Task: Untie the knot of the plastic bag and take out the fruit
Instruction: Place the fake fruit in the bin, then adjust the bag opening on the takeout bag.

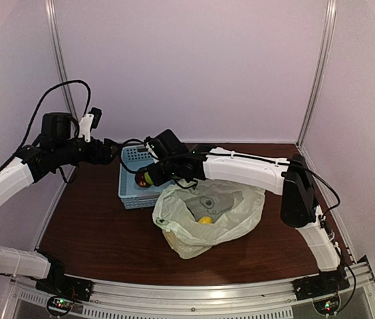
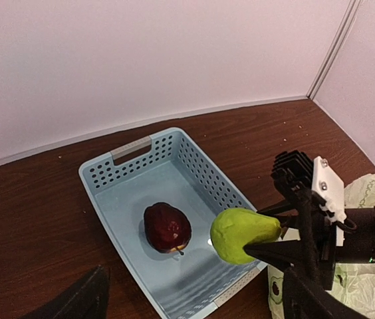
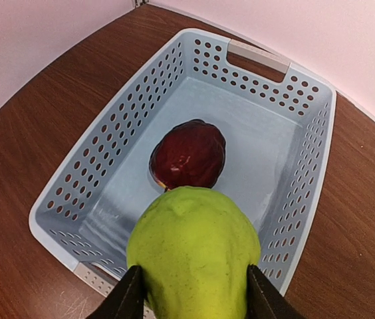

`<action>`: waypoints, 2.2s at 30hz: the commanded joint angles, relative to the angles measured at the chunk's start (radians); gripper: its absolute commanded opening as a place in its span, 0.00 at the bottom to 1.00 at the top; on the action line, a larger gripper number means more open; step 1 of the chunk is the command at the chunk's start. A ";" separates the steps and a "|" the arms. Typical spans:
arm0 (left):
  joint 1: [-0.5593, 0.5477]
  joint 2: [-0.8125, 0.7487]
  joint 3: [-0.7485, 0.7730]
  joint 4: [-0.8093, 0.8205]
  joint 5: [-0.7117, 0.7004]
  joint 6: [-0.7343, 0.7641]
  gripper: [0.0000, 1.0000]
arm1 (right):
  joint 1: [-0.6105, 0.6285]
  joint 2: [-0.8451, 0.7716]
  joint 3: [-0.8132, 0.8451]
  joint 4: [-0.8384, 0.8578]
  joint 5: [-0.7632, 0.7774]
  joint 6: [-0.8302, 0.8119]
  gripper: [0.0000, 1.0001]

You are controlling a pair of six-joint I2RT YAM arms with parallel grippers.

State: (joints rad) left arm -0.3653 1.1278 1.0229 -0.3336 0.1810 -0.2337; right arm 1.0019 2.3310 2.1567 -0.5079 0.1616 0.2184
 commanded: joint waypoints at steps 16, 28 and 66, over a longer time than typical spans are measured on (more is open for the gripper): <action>0.006 0.004 -0.010 0.018 0.023 0.011 0.92 | -0.017 0.011 0.038 -0.015 -0.020 0.026 0.65; 0.006 0.006 -0.015 0.022 0.040 0.005 0.92 | -0.016 -0.080 0.078 -0.015 -0.045 0.015 0.67; -0.374 -0.123 -0.415 0.308 0.184 -0.615 0.97 | 0.225 -0.830 -1.001 0.287 -0.035 0.172 0.73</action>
State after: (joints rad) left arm -0.7197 0.9947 0.6266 -0.1043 0.3573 -0.7937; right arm 1.1900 1.5017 1.1904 -0.2729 0.1371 0.3401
